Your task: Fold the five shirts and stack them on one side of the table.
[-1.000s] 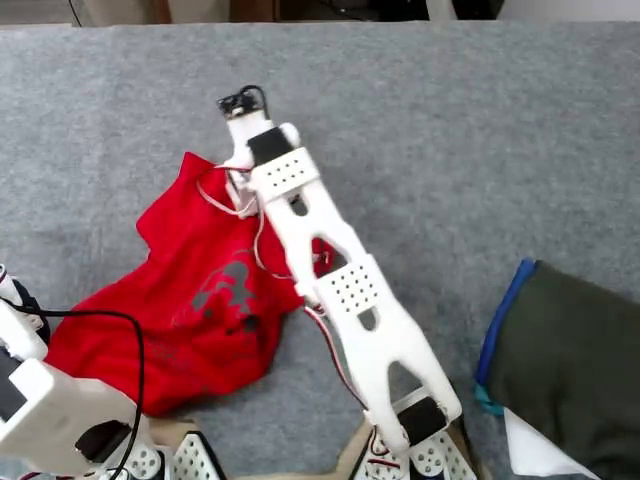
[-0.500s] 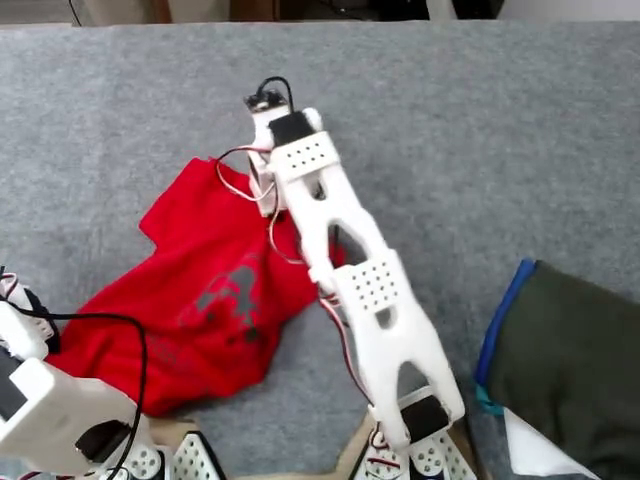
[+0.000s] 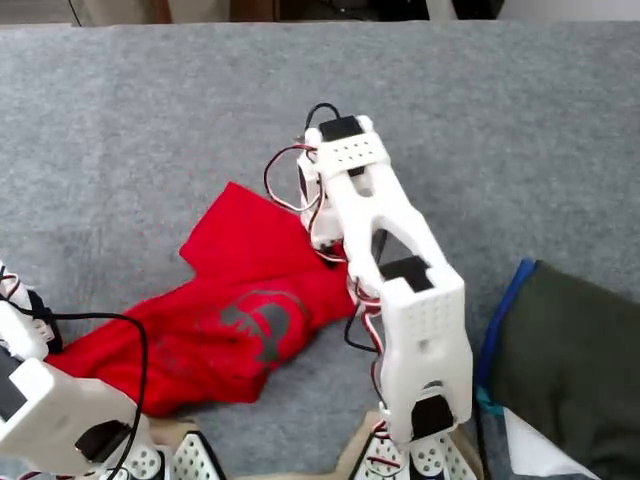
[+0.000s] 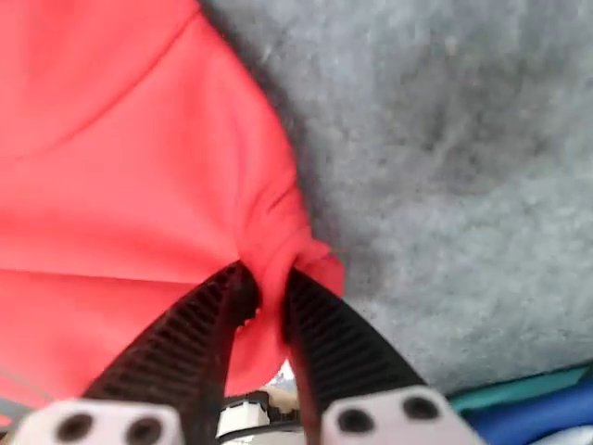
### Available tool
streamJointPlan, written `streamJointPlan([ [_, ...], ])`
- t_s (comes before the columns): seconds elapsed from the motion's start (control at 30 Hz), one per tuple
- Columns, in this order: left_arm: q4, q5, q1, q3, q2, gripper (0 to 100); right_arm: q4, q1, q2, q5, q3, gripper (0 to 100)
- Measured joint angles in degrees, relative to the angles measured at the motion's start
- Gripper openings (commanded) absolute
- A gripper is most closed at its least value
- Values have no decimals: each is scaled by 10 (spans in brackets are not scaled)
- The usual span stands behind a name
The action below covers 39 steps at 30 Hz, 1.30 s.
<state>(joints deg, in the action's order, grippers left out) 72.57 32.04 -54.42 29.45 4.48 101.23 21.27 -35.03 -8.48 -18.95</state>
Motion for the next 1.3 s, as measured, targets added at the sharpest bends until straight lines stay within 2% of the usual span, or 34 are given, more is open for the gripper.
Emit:
streamJointPlan([
  [0.07, -1, 18, 0, 4, 0, 19, 0, -1, 18, 0, 1, 245],
  [0.2, -1, 53, 6, 19, 0, 19, -4, 1, 40, 0, -33, 253],
  [0.4, -4, 81, 43, 55, -3, 19, -1, 57, 23, -42, -214, 253],
  [0.6, -15, 72, 43, 61, -4, 19, -6, 103, -112, -60, -410, 253],
  [0.83, -17, 67, 44, 62, -4, 19, -110, 142, -303, -60, -598, 253],
  [1.0, -18, 67, 44, 65, -6, 19, -165, 156, -382, -62, -612, 253],
  [1.3, -18, 67, 44, 65, -6, 19, -224, 156, -405, -65, -613, 253],
])
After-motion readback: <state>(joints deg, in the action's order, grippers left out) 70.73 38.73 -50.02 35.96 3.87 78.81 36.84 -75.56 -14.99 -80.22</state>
